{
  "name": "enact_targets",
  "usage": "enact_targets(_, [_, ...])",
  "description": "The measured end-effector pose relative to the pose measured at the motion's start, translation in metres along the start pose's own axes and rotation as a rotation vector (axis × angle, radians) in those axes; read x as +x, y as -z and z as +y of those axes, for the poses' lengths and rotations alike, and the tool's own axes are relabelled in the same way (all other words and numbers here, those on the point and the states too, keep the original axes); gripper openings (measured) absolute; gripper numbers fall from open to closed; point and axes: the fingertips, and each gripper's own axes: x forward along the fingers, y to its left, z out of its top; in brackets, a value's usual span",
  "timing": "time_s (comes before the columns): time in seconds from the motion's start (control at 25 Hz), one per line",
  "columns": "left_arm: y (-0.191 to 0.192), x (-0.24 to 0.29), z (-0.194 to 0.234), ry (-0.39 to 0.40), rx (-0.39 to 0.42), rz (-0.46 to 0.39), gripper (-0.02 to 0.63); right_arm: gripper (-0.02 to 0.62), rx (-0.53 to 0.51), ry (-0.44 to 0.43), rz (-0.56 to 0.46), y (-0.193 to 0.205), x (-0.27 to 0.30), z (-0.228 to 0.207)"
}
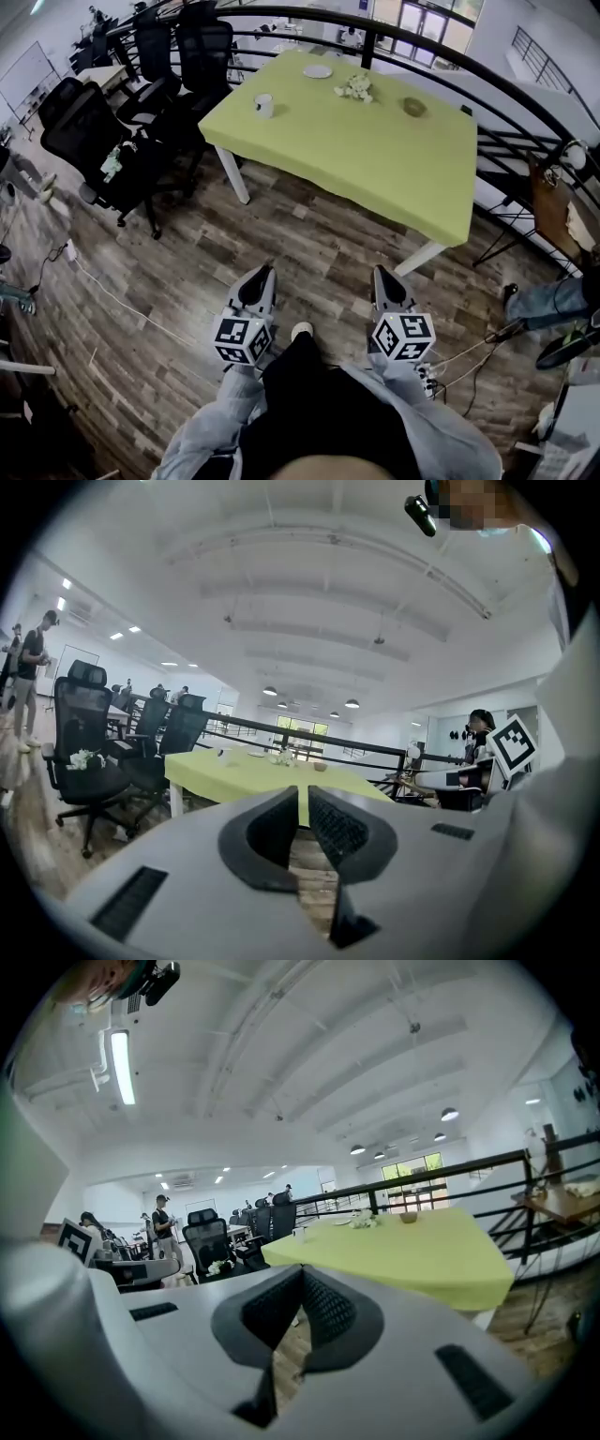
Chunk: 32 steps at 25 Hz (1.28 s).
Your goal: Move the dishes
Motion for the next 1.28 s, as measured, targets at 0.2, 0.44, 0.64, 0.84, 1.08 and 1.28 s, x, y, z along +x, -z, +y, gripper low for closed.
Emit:
enact_targets(0.2, [-0.011, 0.034, 0.031, 0.005, 0.007, 0.005, 0.046, 0.006, -0.007, 0.007, -0.006, -0.014, 0.046, -0.002])
enact_targets(0.44, [-0.022, 0.062, 0.068, 0.004, 0.022, 0.001, 0.046, 0.006, 0.001, 0.014, -0.025, -0.027, 0.092, 0.0])
enact_targets(0.64, [-0.017, 0.073, 0.082, -0.005, 0.01, 0.024, 0.046, 0.006, -0.003, 0.015, -0.013, -0.027, 0.111, 0.0])
enact_targets(0.84, [-0.003, 0.086, 0.084, 0.007, -0.008, 0.067, 0.046, 0.006, 0.02, 0.026, 0.03, -0.017, 0.121, -0.006])
enact_targets(1.08, [0.002, 0.111, 0.104, -0.013, -0.018, 0.091, 0.046, 0.006, 0.031, 0.029, 0.059, -0.014, 0.153, -0.019])
enact_targets(1.28, [-0.001, 0.152, 0.124, -0.037, -0.035, 0.089, 0.046, 0.006, 0.027, 0.021, 0.072, -0.024, 0.193, -0.036])
